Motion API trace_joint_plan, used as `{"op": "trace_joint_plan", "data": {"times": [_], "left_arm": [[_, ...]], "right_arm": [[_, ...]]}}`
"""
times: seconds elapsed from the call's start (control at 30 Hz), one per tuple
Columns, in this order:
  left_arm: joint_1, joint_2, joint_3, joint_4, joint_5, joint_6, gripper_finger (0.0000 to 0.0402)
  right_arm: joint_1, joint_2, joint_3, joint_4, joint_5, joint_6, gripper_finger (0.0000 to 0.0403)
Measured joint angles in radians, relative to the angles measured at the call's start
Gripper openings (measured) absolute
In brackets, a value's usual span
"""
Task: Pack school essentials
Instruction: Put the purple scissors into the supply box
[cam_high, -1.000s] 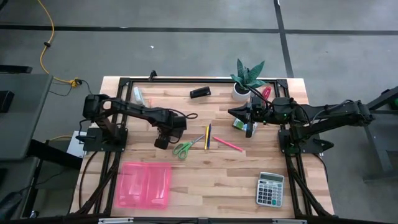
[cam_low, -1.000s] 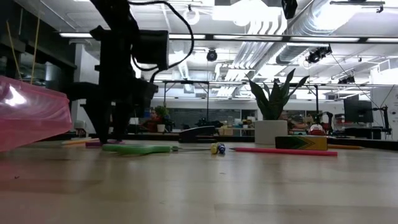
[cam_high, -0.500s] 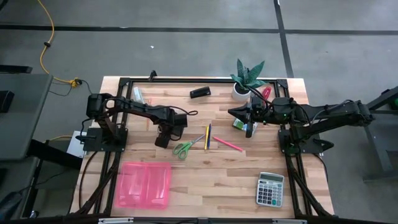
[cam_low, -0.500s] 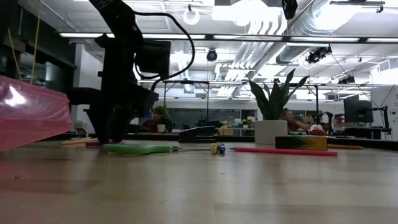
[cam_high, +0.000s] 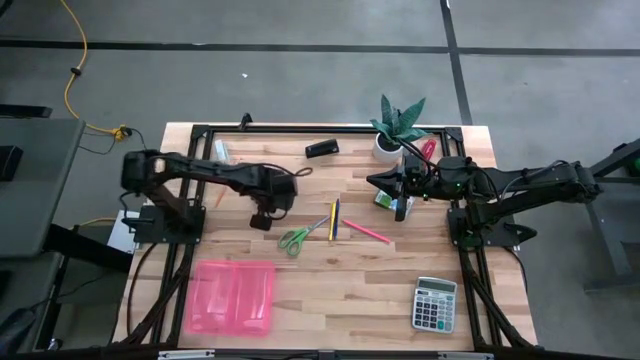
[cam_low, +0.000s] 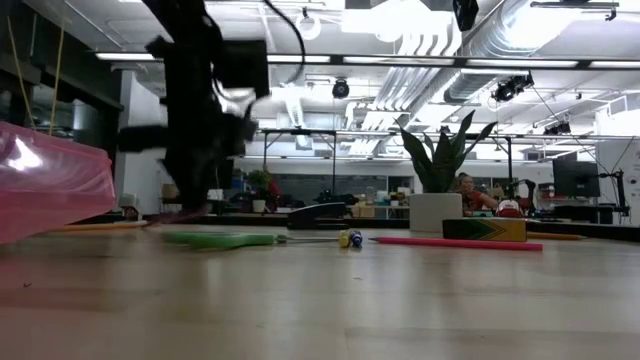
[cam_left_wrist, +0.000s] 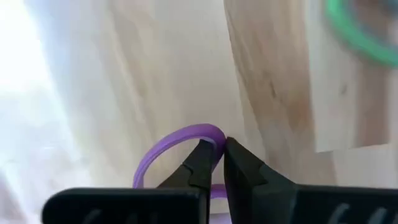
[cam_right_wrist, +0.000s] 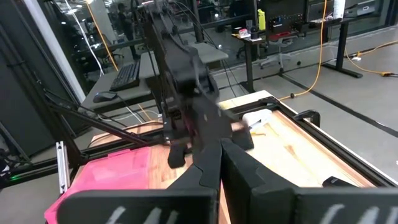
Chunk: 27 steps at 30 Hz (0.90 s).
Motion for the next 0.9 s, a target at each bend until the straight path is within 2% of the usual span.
{"op": "trace_joint_plan", "data": {"times": [0.2, 0.4, 0.53, 0.7, 0.9], "left_arm": [[-0.001, -0.251, 0.000, 0.092, 0.005, -0.133, 0.0002], [-0.013, -0.529, 0.003, 0.318, 0.005, -0.350, 0.0002], [-0.052, -0.669, 0.003, 0.466, 0.004, -0.430, 0.0002], [-0.113, -0.752, 0.003, 0.468, -0.098, -0.463, 0.0001], [-0.134, -0.724, 0.003, 0.415, -0.141, -0.469, 0.0001]], "right_arm": [[0.000, 0.000, 0.000, 0.000, 0.000, 0.000, 0.0000], [0.000, 0.000, 0.000, 0.001, 0.000, 0.000, 0.0000], [0.000, 0.000, 0.000, 0.004, 0.000, 0.000, 0.0000], [0.000, 0.002, 0.000, 0.004, 0.000, 0.000, 0.0000], [0.000, 0.002, 0.000, 0.004, 0.000, 0.006, 0.0000]]}}
